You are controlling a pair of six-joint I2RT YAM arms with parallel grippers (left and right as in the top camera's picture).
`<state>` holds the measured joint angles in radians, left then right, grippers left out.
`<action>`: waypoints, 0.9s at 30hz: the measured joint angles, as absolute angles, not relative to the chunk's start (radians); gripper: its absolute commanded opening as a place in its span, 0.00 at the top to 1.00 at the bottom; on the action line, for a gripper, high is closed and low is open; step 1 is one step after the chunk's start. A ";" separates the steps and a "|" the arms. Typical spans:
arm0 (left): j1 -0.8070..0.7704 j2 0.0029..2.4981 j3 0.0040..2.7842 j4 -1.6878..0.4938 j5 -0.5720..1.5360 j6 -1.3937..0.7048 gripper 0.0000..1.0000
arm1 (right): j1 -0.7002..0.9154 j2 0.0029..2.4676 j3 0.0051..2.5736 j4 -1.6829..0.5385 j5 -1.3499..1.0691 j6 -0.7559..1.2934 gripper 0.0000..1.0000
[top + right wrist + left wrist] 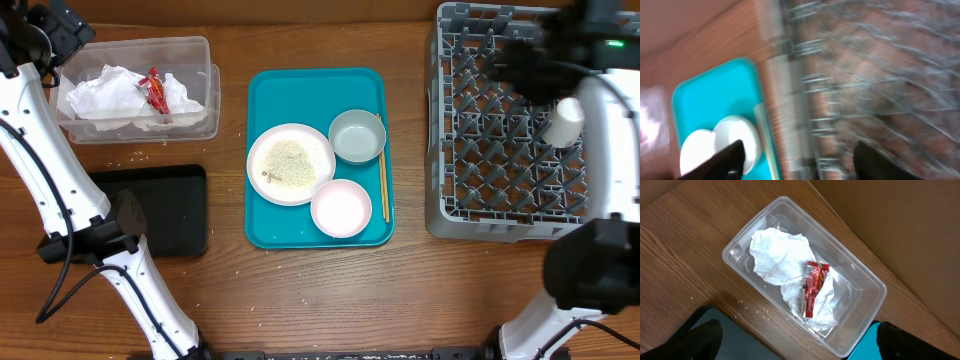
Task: Sort waste into correct bins and load items into the dishwasher
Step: 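Move the right gripper to the small white bowl on the tray, then grasp the small white bowl rim with the right gripper and lift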
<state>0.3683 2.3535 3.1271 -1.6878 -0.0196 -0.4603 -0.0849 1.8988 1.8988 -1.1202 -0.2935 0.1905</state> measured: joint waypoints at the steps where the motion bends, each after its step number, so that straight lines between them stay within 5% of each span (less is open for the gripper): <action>1: 0.368 2.354 3.127 -1.688 -0.020 -0.460 0.00 | -0.032 1.901 1.899 -1.103 -0.302 0.174 0.15; 11: 0.368 2.354 3.127 -1.688 -0.020 -0.460 0.00 | 0.376 2.009 1.899 -0.943 -0.187 0.134 0.12; 18: 0.368 2.354 3.127 -1.688 -0.020 -0.460 0.00 | 0.521 2.175 1.898 -0.910 -0.033 0.129 0.31; 27: 0.368 2.354 3.127 -1.688 -0.020 -0.460 0.00 | 0.571 2.223 1.898 -0.925 0.015 0.196 0.42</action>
<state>0.3683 2.3535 3.1271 -1.6878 -0.0196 -0.4603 0.5709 2.2234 1.8980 -0.9253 0.0154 0.1955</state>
